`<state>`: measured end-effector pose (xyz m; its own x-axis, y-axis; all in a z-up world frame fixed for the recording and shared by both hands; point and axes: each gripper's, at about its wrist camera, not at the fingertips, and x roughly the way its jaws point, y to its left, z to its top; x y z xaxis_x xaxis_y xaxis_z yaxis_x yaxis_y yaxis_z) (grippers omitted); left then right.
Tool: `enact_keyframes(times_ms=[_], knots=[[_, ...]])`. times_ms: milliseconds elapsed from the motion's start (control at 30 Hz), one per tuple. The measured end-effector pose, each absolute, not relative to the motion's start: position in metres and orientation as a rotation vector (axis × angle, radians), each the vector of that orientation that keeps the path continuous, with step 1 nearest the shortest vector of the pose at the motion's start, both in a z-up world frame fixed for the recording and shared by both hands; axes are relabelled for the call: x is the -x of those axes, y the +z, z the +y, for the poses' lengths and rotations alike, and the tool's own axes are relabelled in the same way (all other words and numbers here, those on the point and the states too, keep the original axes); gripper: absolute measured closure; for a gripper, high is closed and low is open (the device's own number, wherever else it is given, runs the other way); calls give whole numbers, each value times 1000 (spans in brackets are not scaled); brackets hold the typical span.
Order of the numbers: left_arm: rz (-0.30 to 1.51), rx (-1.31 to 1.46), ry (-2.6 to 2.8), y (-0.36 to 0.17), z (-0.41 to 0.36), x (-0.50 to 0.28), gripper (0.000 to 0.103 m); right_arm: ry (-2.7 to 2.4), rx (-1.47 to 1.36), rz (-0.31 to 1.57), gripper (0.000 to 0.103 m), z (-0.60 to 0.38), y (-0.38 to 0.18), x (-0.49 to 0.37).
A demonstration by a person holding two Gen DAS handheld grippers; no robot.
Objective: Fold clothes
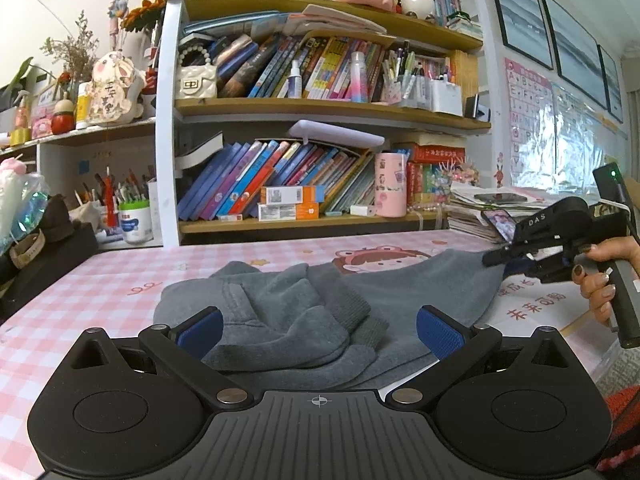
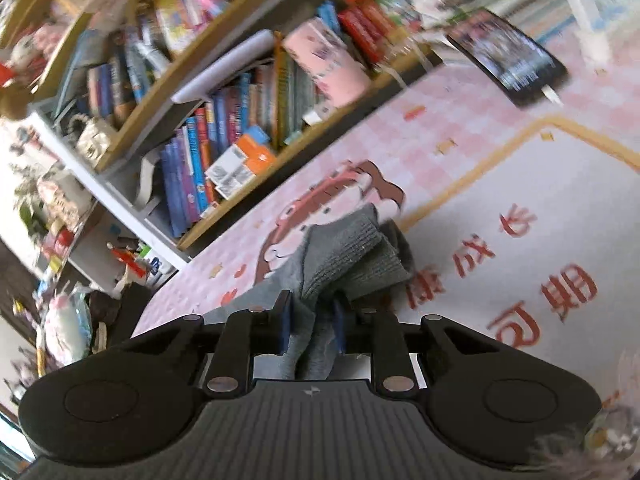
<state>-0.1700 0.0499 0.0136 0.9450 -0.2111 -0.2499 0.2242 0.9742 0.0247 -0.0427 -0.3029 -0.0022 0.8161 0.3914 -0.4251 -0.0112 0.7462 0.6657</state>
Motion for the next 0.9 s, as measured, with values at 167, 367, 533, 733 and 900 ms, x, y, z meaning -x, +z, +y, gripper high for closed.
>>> enact_keyframes(times_ms=[167,367,533,733,900], knots=[[251,-50,-219,13,50,170,0,178,-728,679,73,-311,-11,40],[258,-48,-218,12,51,168,0,185,-687,708,59,-303,-11,32],[278,-32,-210,8,51,167,0,155,-577,701,68,-286,-7,25],[289,0,-206,6,55,166,0,190,-598,680,85,-288,-4,26],[290,38,-224,8,63,166,0,255,-560,593,86,-277,27,38]])
